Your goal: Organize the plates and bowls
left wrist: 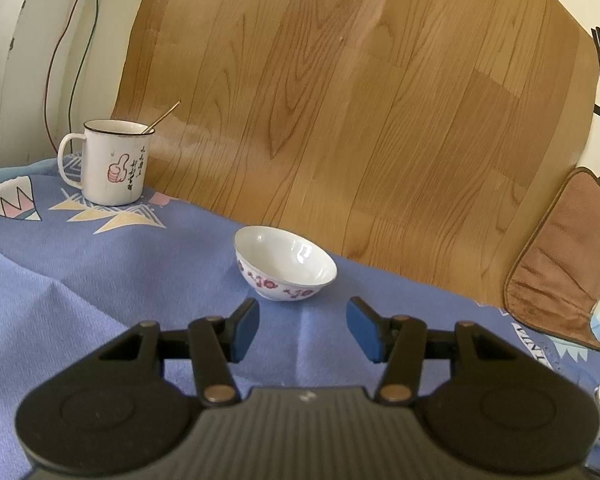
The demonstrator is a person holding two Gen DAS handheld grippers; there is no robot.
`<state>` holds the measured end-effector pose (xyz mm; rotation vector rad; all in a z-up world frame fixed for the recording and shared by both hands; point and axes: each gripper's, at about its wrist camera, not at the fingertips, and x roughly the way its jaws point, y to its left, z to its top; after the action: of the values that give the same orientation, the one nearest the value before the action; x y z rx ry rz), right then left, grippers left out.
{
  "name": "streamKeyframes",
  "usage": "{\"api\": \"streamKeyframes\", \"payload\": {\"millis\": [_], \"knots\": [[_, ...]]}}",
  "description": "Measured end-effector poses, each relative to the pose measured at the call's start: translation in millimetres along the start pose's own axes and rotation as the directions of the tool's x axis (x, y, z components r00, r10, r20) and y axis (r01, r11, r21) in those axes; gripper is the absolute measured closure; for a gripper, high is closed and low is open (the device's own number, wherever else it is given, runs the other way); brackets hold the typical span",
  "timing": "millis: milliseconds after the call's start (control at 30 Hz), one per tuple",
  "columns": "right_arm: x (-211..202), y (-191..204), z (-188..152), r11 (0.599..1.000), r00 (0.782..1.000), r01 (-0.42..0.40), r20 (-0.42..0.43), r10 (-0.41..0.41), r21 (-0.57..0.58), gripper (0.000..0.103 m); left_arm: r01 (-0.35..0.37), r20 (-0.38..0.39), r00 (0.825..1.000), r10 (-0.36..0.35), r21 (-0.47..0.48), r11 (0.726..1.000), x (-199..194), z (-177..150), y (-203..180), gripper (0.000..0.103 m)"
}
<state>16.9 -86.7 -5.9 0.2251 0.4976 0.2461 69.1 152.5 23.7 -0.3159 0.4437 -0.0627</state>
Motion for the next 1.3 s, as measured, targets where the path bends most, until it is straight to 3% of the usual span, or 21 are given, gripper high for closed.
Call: {"api": "streamKeyframes", "payload": {"millis": [1300], "knots": [[2.8,1.9,-0.5,1.0,1.0,0.005,-0.006,-0.005,-0.007,0.068,0.001,0.012,1.0,-0.001,-0.001,1.0,-1.6,-0.5,0.1,0.053]]}}
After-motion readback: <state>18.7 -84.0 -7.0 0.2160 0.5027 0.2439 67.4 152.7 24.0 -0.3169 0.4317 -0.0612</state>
